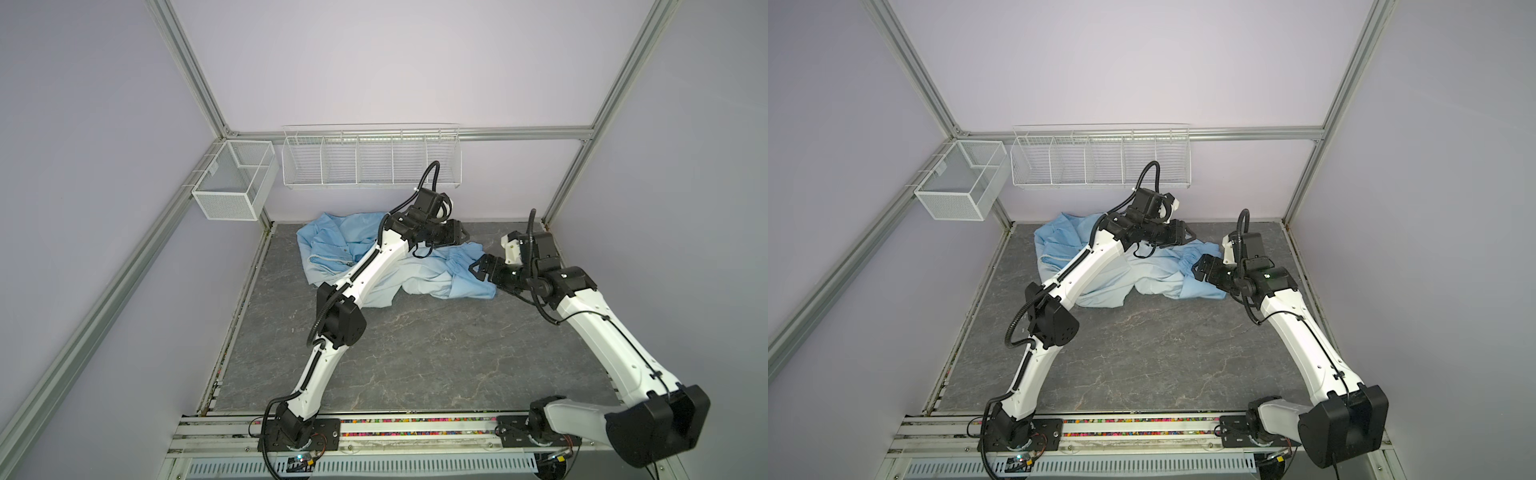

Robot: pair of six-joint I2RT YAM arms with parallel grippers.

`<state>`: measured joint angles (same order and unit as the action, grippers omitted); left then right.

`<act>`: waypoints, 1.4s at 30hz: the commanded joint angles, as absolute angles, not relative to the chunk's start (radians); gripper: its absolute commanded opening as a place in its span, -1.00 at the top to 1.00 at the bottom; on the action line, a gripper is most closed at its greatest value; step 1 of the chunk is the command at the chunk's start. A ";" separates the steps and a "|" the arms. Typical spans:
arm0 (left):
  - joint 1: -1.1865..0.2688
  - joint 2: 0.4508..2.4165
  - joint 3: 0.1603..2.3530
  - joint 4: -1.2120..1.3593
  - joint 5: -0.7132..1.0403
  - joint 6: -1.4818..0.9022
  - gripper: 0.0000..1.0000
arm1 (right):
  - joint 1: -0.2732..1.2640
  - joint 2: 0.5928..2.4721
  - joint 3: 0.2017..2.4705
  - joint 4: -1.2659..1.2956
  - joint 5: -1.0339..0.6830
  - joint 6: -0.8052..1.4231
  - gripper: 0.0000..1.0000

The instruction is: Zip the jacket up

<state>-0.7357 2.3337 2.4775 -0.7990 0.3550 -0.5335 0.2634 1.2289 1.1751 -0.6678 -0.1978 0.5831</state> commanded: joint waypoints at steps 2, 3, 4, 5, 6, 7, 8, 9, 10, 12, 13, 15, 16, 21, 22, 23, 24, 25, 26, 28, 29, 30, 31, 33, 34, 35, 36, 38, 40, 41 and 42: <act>-0.723 2.139 2.359 -0.805 0.161 -0.451 -0.03 | 0.262 1.199 1.147 -0.698 -0.179 0.586 -0.82; -0.722 2.103 2.321 -0.801 0.129 -0.438 -0.04 | 0.265 1.207 1.147 -0.699 -0.182 0.589 -0.81; -0.721 2.066 2.289 -0.799 0.093 -0.424 -0.04 | 0.270 1.218 1.147 -0.698 -0.185 0.591 -0.80; -0.719 2.032 2.260 -0.797 0.059 -0.413 -0.04 | 0.276 1.228 1.149 -0.694 -0.186 0.595 -0.80; -0.719 1.992 2.224 -0.792 0.022 -0.400 -0.04 | 0.289 1.241 1.150 -0.688 -0.185 0.599 -0.79; -0.718 1.950 2.183 -0.781 -0.012 -0.387 -0.04 | 0.302 1.256 1.153 -0.678 -0.183 0.604 -0.79; -0.715 1.912 2.141 -0.764 -0.038 -0.380 -0.04 | 0.315 1.273 1.159 -0.672 -0.180 0.609 -0.79; -0.713 1.865 2.086 -0.737 -0.065 -0.373 -0.05 | 0.332 1.292 1.169 -0.668 -0.175 0.616 -0.78; -0.708 1.824 2.042 -0.710 -0.084 -0.372 -0.08 | 0.346 1.314 1.180 -0.666 -0.170 0.618 -0.78; -0.689 1.731 1.916 -0.647 -0.107 -0.375 -0.15 | 0.383 1.368 1.216 -0.671 -0.152 0.621 -0.77; -0.677 1.693 1.867 -0.625 -0.116 -0.380 -0.18 | 0.398 1.393 1.235 -0.677 -0.146 0.620 -0.77; -0.643 1.606 1.761 -0.579 -0.130 -0.398 -0.22 | 0.430 1.450 1.273 -0.685 -0.137 0.621 -0.76; -0.626 1.569 1.718 -0.560 -0.132 -0.408 -0.27 | 0.441 1.472 1.288 -0.686 -0.135 0.623 -0.76; -0.538 1.372 1.494 -0.455 -0.191 -0.472 -0.98 | 0.475 1.560 1.318 -0.670 -0.154 0.653 -0.76; -0.519 1.335 1.452 -0.433 -0.209 -0.487 -0.98 | 0.477 1.572 1.319 -0.670 -0.159 0.658 -0.76; -0.503 1.306 1.419 -0.417 -0.223 -0.496 -0.98 | 0.478 1.584 1.319 -0.670 -0.165 0.663 -0.76; -0.487 1.274 1.382 -0.393 -0.230 -0.500 -0.98 | 0.478 1.598 1.317 -0.669 -0.172 0.674 -0.76; -0.464 1.248 1.351 -0.374 -0.213 -0.497 -0.98 | 0.479 1.610 1.315 -0.670 -0.175 0.686 -0.77; -0.445 1.234 1.332 -0.361 -0.179 -0.489 -0.98 | 0.478 1.622 1.312 -0.673 -0.179 0.698 -0.78; -0.378 1.243 1.331 -0.405 -0.084 -0.506 -0.89 | 0.476 1.655 1.313 -0.682 -0.183 0.726 -0.79; -0.343 1.262 1.341 -0.440 -0.020 -0.523 -0.79 | 0.476 1.670 1.314 -0.683 -0.188 0.738 -0.79; -0.303 1.292 1.355 -0.487 0.040 -0.550 -0.78 | 0.476 1.686 1.315 -0.682 -0.196 0.748 -0.79; -0.269 1.335 1.371 -0.540 0.103 -0.574 -0.78 | 0.475 1.701 1.316 -0.678 -0.203 0.759 -0.79; -0.230 1.416 1.390 -0.617 0.194 -0.605 -0.91 | 0.472 1.725 1.318 -0.673 -0.215 0.776 -0.80; -0.226 1.453 1.398 -0.653 0.221 -0.615 -0.88 | 0.468 1.738 1.318 -0.668 -0.225 0.785 -0.80; -0.226 1.481 1.402 -0.676 0.244 -0.611 -0.87 | 0.466 1.747 1.319 -0.663 -0.232 0.789 -0.80; -0.227 1.506 1.399 -0.692 0.263 -0.616 -0.84 | 0.462 1.757 1.321 -0.660 -0.238 0.796 -0.80; -0.227 1.529 1.357 -0.665 0.290 -0.648 -0.82 | 0.455 1.776 1.325 -0.658 -0.242 0.803 -0.80; -0.227 1.535 1.306 -0.616 0.301 -0.677 -0.83 | 0.445 1.795 1.328 -0.653 -0.249 0.809 -0.81; -0.229 1.535 1.284 -0.585 0.302 -0.682 -0.83 | 0.441 1.805 1.330 -0.648 -0.255 0.814 -0.80; -0.230 1.540 1.271 -0.569 0.301 -0.681 -0.84 | 0.435 1.816 1.333 -0.645 -0.260 0.815 -0.81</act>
